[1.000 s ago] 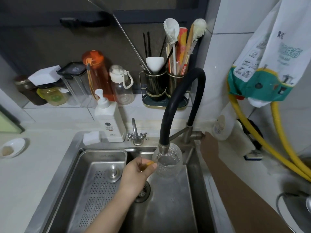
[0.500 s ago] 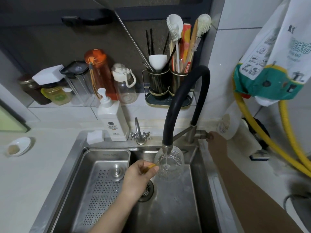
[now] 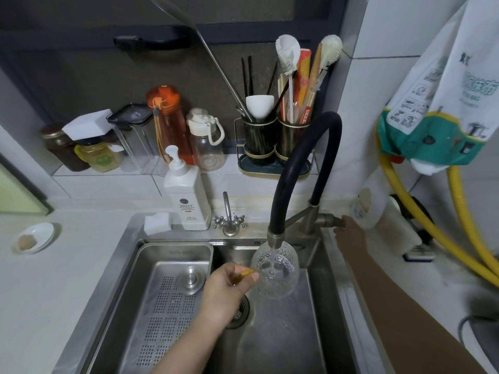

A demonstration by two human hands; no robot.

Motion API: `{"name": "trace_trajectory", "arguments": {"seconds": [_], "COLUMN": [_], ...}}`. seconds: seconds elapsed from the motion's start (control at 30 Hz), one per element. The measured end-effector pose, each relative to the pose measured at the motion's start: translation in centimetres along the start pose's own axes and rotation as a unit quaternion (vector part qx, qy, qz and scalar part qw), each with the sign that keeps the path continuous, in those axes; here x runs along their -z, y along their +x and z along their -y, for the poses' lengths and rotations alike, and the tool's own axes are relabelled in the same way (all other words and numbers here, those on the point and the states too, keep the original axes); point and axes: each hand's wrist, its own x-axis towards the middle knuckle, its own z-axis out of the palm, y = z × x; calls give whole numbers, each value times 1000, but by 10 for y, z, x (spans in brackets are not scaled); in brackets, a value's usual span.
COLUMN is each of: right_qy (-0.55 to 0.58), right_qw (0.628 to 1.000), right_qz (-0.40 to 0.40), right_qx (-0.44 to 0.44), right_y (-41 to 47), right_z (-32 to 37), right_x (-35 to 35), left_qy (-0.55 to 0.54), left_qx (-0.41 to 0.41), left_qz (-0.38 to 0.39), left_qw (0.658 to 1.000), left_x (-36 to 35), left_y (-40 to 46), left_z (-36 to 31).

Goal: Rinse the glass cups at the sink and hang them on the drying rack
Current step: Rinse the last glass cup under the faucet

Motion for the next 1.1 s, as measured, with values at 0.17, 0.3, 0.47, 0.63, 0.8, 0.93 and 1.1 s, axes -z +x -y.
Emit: {"name": "trace_trajectory", "arguments": {"seconds": [0.17,0.3,0.47,0.63,0.8,0.93,1.1], "right_qy": [-46,47,124,60,0,65,97], "right_qw": [996,956,924,938,970,959,967], "right_qz": [59,254,319,314,223,235,173], "right_qx": [38,141,168,135,97,145,160], "right_y": [-68,-145,-184,-186,-202,-209,-212], "right_z": [16,24,36,68,42,57,69], "right_x": [-1,-2,0,-6,-11,-26,-20], "left_qy": [5,12,49,39,62,-6,-61], "left_qx": [4,15,-13,-65,-77,-44,25], "left_qz": [2,14,85,85,142,128,130], "left_qw": [1000,1000,995,994,985,991,989], "left_x": [1,5,14,30,27,47,23], "left_y": [0,4,-2,11,4,8,4], "left_z": [4,8,11,1,4,11,6]}}
